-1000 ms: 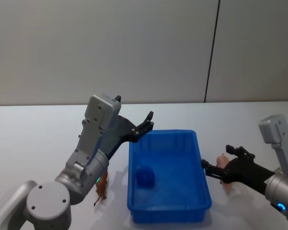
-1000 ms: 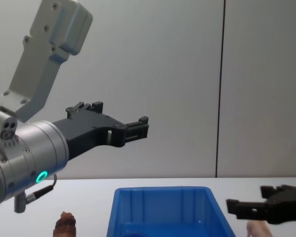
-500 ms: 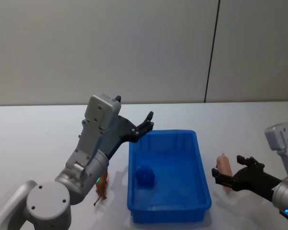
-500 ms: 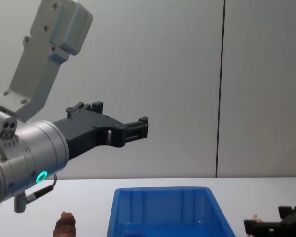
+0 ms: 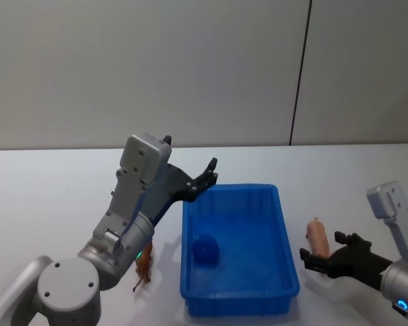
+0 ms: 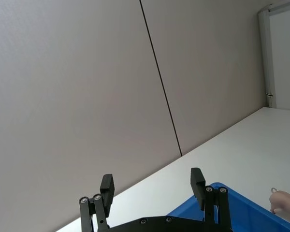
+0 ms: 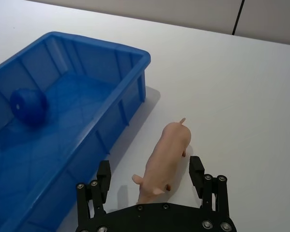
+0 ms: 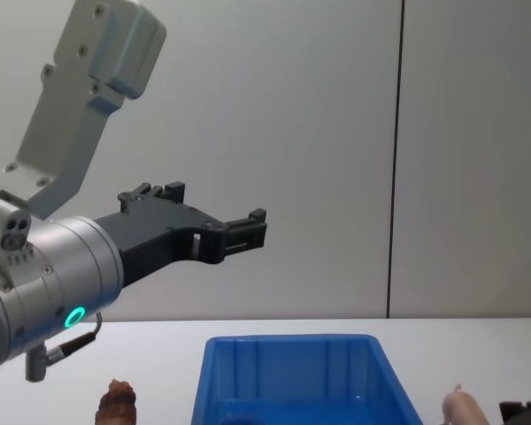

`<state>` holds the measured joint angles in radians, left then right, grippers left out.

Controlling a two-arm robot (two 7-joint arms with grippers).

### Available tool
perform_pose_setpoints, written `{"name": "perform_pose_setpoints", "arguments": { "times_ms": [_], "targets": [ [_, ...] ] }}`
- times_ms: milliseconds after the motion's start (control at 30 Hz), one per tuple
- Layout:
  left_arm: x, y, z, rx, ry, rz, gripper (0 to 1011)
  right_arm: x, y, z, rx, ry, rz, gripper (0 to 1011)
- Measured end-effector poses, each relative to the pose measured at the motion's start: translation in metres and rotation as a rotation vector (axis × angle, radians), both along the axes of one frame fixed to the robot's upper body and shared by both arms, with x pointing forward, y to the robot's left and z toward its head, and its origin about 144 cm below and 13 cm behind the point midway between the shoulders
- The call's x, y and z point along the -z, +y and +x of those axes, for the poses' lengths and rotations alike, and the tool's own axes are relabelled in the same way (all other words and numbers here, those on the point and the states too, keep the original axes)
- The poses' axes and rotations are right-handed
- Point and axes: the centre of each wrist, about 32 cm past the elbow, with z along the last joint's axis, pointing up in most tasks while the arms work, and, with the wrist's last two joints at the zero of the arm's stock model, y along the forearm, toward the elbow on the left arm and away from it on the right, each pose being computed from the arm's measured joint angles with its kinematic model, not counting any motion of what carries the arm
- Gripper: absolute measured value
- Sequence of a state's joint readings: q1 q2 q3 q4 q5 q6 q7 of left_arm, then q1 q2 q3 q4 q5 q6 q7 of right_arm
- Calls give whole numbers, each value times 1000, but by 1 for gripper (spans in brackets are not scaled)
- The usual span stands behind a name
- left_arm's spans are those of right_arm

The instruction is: Pick up the two dolls from the table and place them into the box.

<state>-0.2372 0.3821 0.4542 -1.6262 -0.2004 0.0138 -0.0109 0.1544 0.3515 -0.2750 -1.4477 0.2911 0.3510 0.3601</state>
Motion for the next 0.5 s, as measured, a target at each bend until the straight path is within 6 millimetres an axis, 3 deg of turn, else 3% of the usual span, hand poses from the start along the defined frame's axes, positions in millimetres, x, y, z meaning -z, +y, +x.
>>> {"name": "perform_pose_setpoints", "arguments": {
  "times_ms": [233, 433, 500],
  "targets": [
    [0, 0, 0, 0, 0, 0, 1001, 7, 2, 5, 8, 28, -5, 903],
    [0, 0, 0, 0, 0, 0, 1001, 10, 2, 9, 16, 43, -8, 729],
    [0, 0, 0, 0, 0, 0, 1001, 11, 3, 10, 21, 47, -8, 624]
  ]
}}
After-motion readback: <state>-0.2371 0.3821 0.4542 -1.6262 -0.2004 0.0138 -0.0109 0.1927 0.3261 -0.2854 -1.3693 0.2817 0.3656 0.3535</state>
